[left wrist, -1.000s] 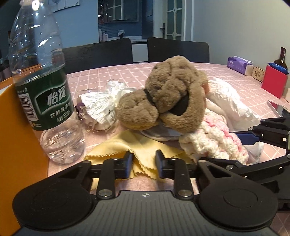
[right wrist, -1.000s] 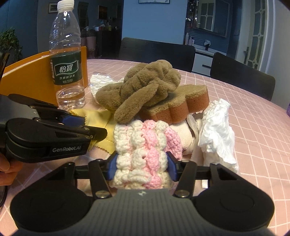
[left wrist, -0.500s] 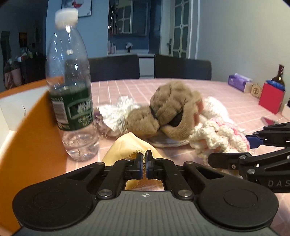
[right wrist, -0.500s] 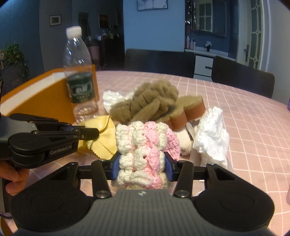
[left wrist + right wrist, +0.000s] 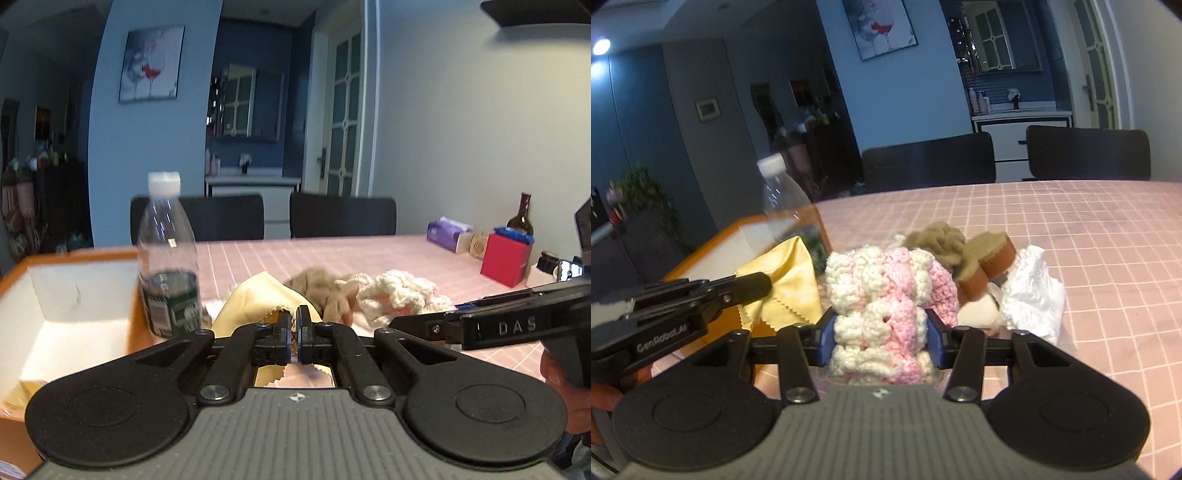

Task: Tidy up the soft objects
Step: 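Carry the yellow cloth and crocheted hat into the orange box while both grippers open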

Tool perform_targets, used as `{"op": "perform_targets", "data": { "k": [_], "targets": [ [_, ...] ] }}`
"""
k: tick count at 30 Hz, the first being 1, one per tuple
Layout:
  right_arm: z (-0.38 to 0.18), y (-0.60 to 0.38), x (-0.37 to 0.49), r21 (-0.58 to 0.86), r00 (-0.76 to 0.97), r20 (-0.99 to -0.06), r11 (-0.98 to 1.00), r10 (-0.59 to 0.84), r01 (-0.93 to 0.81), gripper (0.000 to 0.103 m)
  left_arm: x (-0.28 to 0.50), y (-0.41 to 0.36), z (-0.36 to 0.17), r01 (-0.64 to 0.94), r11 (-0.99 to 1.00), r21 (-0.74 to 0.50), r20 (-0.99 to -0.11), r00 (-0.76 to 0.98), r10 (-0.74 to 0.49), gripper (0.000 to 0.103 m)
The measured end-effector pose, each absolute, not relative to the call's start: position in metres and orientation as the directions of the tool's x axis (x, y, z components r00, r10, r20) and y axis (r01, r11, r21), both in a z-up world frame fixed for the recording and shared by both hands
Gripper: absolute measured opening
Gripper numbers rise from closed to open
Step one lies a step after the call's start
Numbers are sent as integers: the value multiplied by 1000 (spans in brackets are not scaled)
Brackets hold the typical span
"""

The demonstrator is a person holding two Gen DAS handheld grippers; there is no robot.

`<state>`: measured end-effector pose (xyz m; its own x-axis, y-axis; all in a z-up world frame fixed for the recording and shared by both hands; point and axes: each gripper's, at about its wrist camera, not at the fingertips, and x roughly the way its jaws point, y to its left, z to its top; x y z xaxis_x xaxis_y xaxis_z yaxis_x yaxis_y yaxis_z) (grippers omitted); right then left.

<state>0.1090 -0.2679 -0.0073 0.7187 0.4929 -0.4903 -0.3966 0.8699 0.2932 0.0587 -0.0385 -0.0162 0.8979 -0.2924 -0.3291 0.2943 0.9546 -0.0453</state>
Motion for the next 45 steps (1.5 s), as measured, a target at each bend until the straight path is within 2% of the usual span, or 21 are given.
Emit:
{"op": "perform_targets", "data": {
  "k": [4,10,14,17,24,30,45],
  "targets": [
    [10,-268,105,338,702,-456,836,547,-432,48,40,-28,2,290,957,-26,-275,918,-286,2],
    [37,-258,117,486,613,-382,714,692,-504,48,21,0,29,239,971,4,-217,948,-233,2],
    [54,-235,129,556,533,-342,624,774,-550,48,18,21,42,194,980,38,-203,962,-182,2],
    [66,-205,138,538,497,-350,605,794,-587,48,23,38,54,178,983,53,-218,962,-162,2],
    [84,-121,156,447,415,-405,572,815,-687,48,46,77,70,104,989,109,-260,963,-72,2],
    [80,-49,175,351,375,-496,576,783,-739,48,74,105,67,110,988,109,-329,942,-68,2],
    [24,48,226,99,395,-710,638,583,-763,48,131,137,-3,208,955,211,-567,822,-54,2]
  ]
}}
